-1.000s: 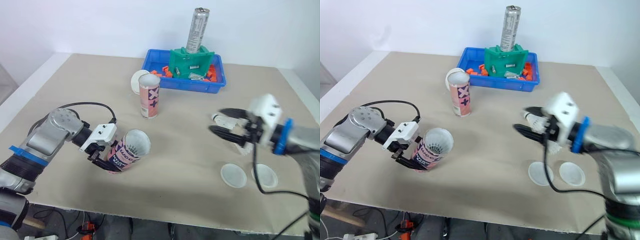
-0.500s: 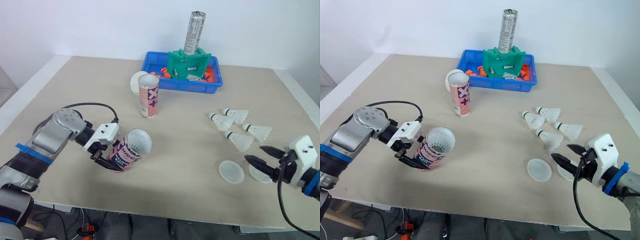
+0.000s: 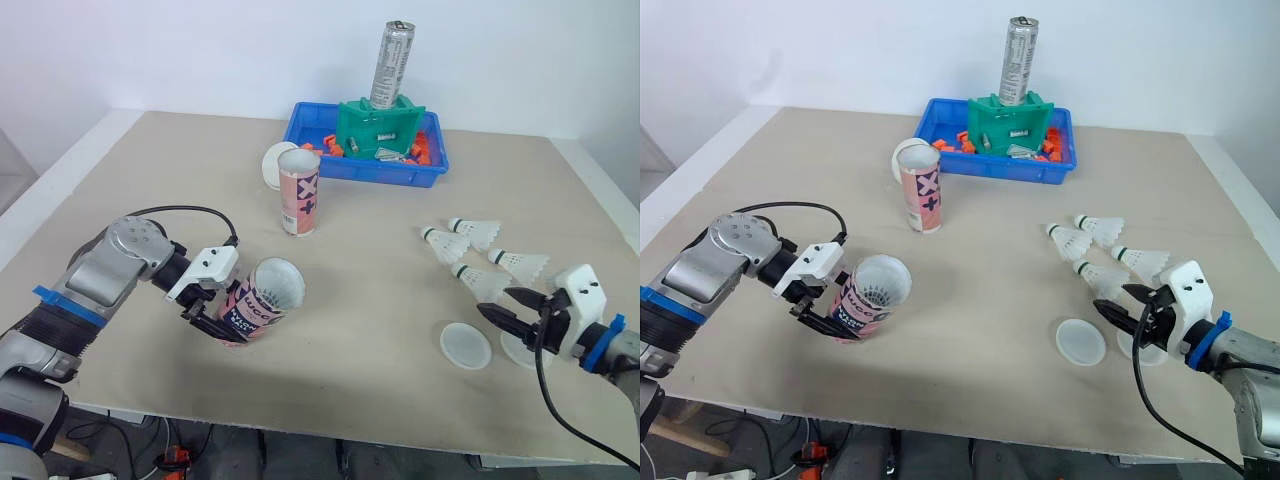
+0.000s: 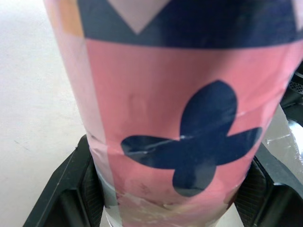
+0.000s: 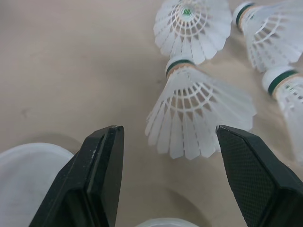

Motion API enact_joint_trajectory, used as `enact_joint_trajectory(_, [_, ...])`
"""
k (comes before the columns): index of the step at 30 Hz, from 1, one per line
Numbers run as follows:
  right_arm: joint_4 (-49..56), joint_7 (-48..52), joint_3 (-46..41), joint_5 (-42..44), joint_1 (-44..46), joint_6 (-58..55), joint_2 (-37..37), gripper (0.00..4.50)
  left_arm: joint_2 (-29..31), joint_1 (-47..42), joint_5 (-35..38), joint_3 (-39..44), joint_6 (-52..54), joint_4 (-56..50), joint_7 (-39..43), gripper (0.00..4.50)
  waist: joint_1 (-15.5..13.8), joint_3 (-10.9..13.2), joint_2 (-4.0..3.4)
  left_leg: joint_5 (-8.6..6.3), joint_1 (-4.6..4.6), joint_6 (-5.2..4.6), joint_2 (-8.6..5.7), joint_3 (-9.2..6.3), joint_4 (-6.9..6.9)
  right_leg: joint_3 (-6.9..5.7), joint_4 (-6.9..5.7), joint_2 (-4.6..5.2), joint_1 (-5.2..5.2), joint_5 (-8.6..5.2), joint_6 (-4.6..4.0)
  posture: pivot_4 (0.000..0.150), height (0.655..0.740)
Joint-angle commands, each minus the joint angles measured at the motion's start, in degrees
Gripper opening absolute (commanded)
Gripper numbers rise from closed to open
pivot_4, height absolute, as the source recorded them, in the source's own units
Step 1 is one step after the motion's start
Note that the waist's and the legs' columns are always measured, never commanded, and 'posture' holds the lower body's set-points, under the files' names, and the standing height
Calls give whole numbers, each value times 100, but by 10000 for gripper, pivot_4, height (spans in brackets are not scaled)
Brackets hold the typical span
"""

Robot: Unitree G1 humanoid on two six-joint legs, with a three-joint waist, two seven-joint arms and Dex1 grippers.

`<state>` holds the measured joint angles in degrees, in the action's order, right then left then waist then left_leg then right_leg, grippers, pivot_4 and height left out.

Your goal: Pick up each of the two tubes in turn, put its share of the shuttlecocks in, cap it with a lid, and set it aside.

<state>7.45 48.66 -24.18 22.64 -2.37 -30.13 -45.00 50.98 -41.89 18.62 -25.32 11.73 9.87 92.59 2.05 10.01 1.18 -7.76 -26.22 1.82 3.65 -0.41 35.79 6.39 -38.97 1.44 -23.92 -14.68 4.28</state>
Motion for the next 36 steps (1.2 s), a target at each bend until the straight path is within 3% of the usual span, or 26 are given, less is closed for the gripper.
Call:
enact_joint_trajectory(1, [-137, -48, 143, -69, 242, 192, -22, 33628, 80, 12, -9, 44, 44, -151, -9, 32396, 3, 0, -1, 0, 0, 0, 0, 0, 0, 1, 0, 0, -1, 1, -1, 1500, 7275])
enact_joint_trajectory(7, [-719, -102, 535, -243, 742, 496, 47, 33628, 116, 36, -11, 89, 105, -220, -9, 32396, 16, 1, -1, 0, 0, 0, 0, 0, 1, 1, 0, -1, 0, 2, -1, 1500, 7275])
enact_joint_trajectory(10, [-808, -84, 603, -236, 861, 562, 42, 25676, 132, 57, -14, 113, 136, -259, -9, 32396, 18, 1, -1, 0, -1, 0, 0, 0, -5, 1, 0, -2, -2, -3, 2, 1500, 7275])
enact_joint_trajectory(14, [-712, -40, 581, -190, 799, 549, 34, 6943, 135, 80, -19, 150, 169, -294, -9, 32396, 17, 1, -1, 0, -1, -1, 0, -3, -14, 1, 0, -6, -2, -10, 2, 1500, 7275])
enact_joint_trajectory(16, [-562, 21, 537, -154, 683, 539, -2, 840, 135, 84, -19, 158, 172, -304, -9, 32396, 17, 1, -1, 0, -1, -1, 0, -3, -15, 1, 0, -6, -2, -11, 2, 1500, 7275])
enact_joint_trajectory(26, [973, 260, 13, 492, 289, 49, -413, 840, 65, 7, -45, 120, 118, -225, -9, 32396, 21, 2, -2, 0, 0, 0, 0, -4, -14, 2, -1, -6, -2, -10, 1, 1500, 7275])
enact_joint_trajectory(29, [1773, 393, 85, 939, 819, -154, -720, 840, 45, -19, -36, 87, 103, -200, -9, 32396, 28, 3, -7, 0, 1, 0, 0, -4, -12, 2, -1, -5, -1, -9, 1, 1500, 7275])
enact_joint_trajectory(32, [2611, 830, 737, 1149, 1607, -200, -1235, 840, 8, -80, -52, 42, 74, -127, -9, 32396, 51, 8, -20, 0, 1, 0, -1, 1, -9, 6, -1, -2, -4, -2, 2, 1500, 7275])
enact_joint_trajectory(36, [2846, 1318, 1673, 1038, 2813, 20, -1536, 840, -35, -152, -76, 7, 14, -27, -9, 32396, 47, 11, 8, 0, 6, 0, 8, -8, -18, -7, -1, -9, -6, -4, -10, 1500, 7275])
